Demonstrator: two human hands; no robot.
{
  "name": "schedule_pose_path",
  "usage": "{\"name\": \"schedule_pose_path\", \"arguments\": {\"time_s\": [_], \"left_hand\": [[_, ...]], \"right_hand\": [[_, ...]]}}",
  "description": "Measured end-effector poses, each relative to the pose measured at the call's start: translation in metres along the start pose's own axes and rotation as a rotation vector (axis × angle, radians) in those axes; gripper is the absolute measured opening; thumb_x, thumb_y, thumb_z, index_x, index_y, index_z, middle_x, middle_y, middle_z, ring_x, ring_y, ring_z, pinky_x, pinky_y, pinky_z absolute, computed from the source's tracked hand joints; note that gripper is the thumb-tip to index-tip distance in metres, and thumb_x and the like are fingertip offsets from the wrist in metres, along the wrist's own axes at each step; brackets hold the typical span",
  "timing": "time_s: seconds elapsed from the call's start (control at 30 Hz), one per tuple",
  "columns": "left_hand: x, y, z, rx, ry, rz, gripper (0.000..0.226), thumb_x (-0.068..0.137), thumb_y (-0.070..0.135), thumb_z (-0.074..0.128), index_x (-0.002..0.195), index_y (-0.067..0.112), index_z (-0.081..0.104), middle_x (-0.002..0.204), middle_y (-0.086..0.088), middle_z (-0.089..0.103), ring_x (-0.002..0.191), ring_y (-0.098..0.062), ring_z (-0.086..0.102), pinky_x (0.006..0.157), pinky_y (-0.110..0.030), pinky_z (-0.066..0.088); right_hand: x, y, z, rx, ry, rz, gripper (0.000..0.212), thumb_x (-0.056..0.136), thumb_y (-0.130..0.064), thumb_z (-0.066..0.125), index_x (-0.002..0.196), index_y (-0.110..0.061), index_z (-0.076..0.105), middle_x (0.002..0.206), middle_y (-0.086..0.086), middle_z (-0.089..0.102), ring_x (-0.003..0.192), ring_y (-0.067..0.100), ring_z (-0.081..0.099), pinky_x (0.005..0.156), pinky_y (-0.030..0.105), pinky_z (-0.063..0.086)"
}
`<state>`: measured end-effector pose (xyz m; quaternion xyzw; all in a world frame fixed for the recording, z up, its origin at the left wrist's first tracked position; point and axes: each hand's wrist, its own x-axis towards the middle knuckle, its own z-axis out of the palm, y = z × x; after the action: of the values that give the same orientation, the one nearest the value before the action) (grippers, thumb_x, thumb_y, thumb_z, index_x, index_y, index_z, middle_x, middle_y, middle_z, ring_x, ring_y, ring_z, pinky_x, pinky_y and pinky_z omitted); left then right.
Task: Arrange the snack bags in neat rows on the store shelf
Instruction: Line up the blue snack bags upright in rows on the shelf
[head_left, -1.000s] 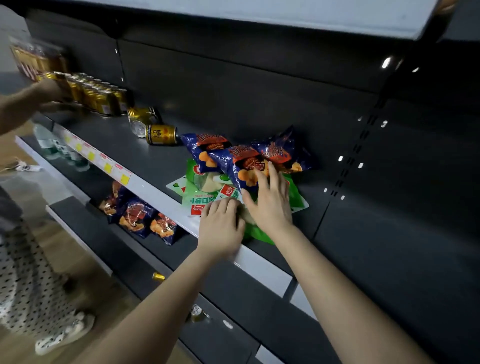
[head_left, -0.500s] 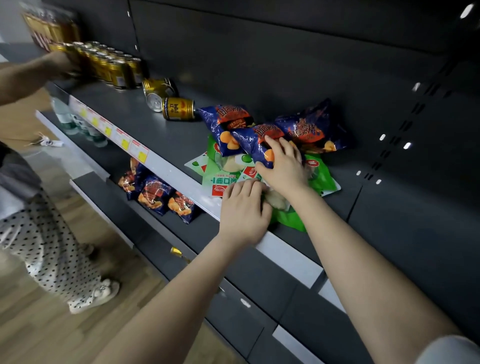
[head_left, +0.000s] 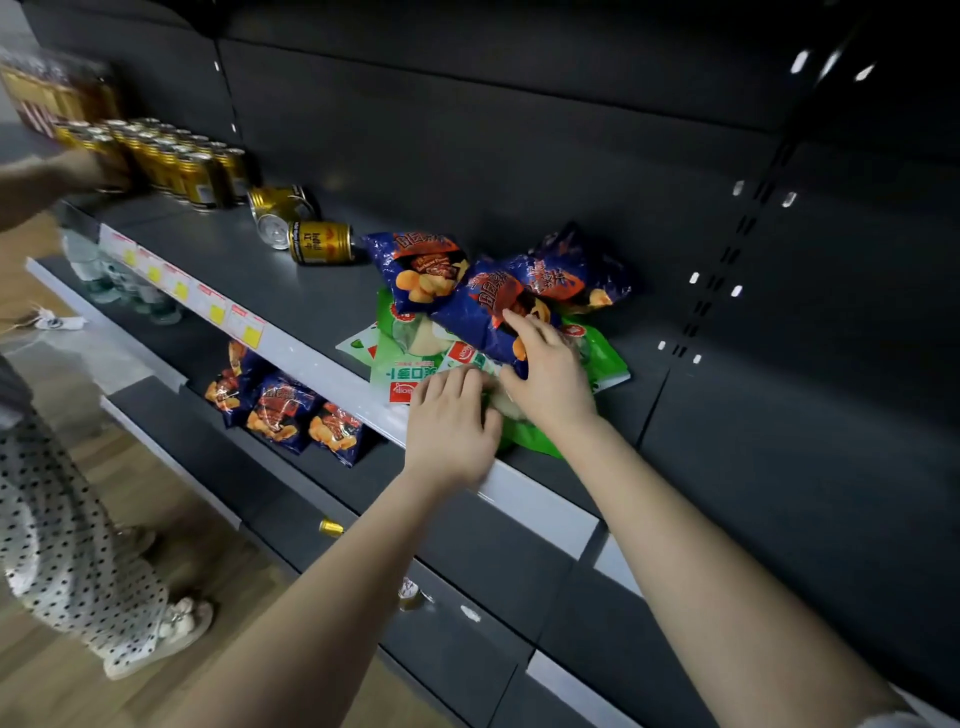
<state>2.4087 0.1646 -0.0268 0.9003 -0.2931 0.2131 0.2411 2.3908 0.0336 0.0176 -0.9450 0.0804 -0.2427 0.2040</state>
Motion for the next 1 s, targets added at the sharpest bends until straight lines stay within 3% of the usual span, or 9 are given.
{"name": "schedule_pose_path", "arguments": {"time_s": [0.2,0.3,0.4,0.5,0.6,0.7,0.8,0.9,1.0], "left_hand": [[0.004,0.001,-0.004,0.001,-0.133,-0.032,0.046,0.080,0.040,0.024,0.110,0.017,0.050,0.119,-0.002,0.054,0.113,-0.024,0.044,0.101,-0.034,0.024],[0.009,0.009,-0.014,-0.158,-0.165,-0.103,0.030,0.087,0.030,0.045,0.114,0.018,0.051,0.120,-0.002,0.056,0.118,-0.024,0.046,0.113,-0.040,0.014],[0.007,0.039,-0.023,-0.276,-0.099,-0.087,0.040,0.083,0.037,0.041,0.116,0.016,0.051,0.114,0.000,0.062,0.108,-0.022,0.056,0.117,-0.039,0.002],[0.006,0.080,-0.020,-0.387,-0.099,-0.034,0.047,0.081,0.044,0.044,0.117,0.015,0.052,0.106,-0.002,0.068,0.104,-0.022,0.059,0.117,-0.040,0.013],[-0.001,0.127,-0.013,-0.715,-0.186,-0.019,0.048,0.083,0.042,0.061,0.121,0.016,0.046,0.112,0.003,0.064,0.105,-0.014,0.056,0.095,-0.032,0.041],[-0.010,0.170,-0.006,-1.137,-0.314,-0.139,0.050,0.083,0.026,0.069,0.123,0.012,0.043,0.107,0.010,0.062,0.095,0.005,0.058,0.090,-0.018,0.045],[-0.012,0.202,0.005,-1.398,-0.319,-0.276,0.048,0.081,0.020,0.069,0.121,0.008,0.046,0.104,0.010,0.063,0.091,0.004,0.062,0.085,-0.016,0.045],[-0.014,0.226,0.012,-1.387,-0.296,-0.284,0.036,0.087,0.007,0.061,0.118,0.011,0.044,0.103,0.010,0.060,0.092,-0.002,0.059,0.085,-0.019,0.045],[-0.016,0.246,0.016,-1.337,-0.329,-0.185,0.044,0.086,0.002,0.059,0.125,0.013,0.041,0.105,0.010,0.056,0.094,-0.001,0.057,0.084,-0.015,0.047]], "right_hand": [[-0.031,0.017,-0.031,-0.018,0.174,0.054,0.043,0.089,-0.014,0.059,0.131,-0.012,0.053,0.102,0.019,0.067,0.090,0.035,0.064,0.073,0.036,0.051],[-0.051,0.032,-0.048,-0.076,0.168,0.110,0.036,0.090,-0.019,0.059,0.124,-0.011,0.057,0.090,0.019,0.069,0.083,0.035,0.065,0.069,0.038,0.052],[-0.072,0.048,-0.064,-0.101,0.219,0.164,0.027,0.088,-0.020,0.060,0.112,-0.010,0.061,0.085,0.016,0.068,0.080,0.036,0.064,0.065,0.038,0.050],[-0.092,0.062,-0.081,-0.163,0.241,0.255,0.023,0.086,-0.023,0.059,0.106,-0.012,0.060,0.095,0.011,0.067,0.083,0.035,0.063,0.065,0.036,0.046],[-0.113,0.075,-0.100,-0.222,0.317,0.285,0.025,0.081,-0.022,0.064,0.103,-0.011,0.060,0.121,0.002,0.059,0.095,0.032,0.061,0.068,0.037,0.049],[-0.137,0.086,-0.115,-0.349,0.436,0.154,0.023,0.070,-0.018,0.071,0.089,-0.010,0.060,0.125,0.008,0.056,0.101,0.030,0.053,0.064,0.036,0.053],[-0.167,0.095,-0.123,-0.400,0.409,0.071,0.018,0.073,-0.028,0.056,0.082,-0.014,0.060,0.130,0.012,0.051,0.111,0.034,0.048,0.082,0.044,0.050],[-0.192,0.104,-0.139,-0.435,0.381,0.104,0.025,0.076,-0.042,0.054,0.084,-0.021,0.066,0.137,0.006,0.048,0.126,0.030,0.038,0.100,0.053,0.038],[-0.207,0.115,-0.163,-0.452,0.414,0.247,0.049,0.076,-0.053,0.054,0.115,-0.023,0.057,0.147,0.007,0.037,0.131,0.035,0.035,0.107,0.057,0.030]]}}
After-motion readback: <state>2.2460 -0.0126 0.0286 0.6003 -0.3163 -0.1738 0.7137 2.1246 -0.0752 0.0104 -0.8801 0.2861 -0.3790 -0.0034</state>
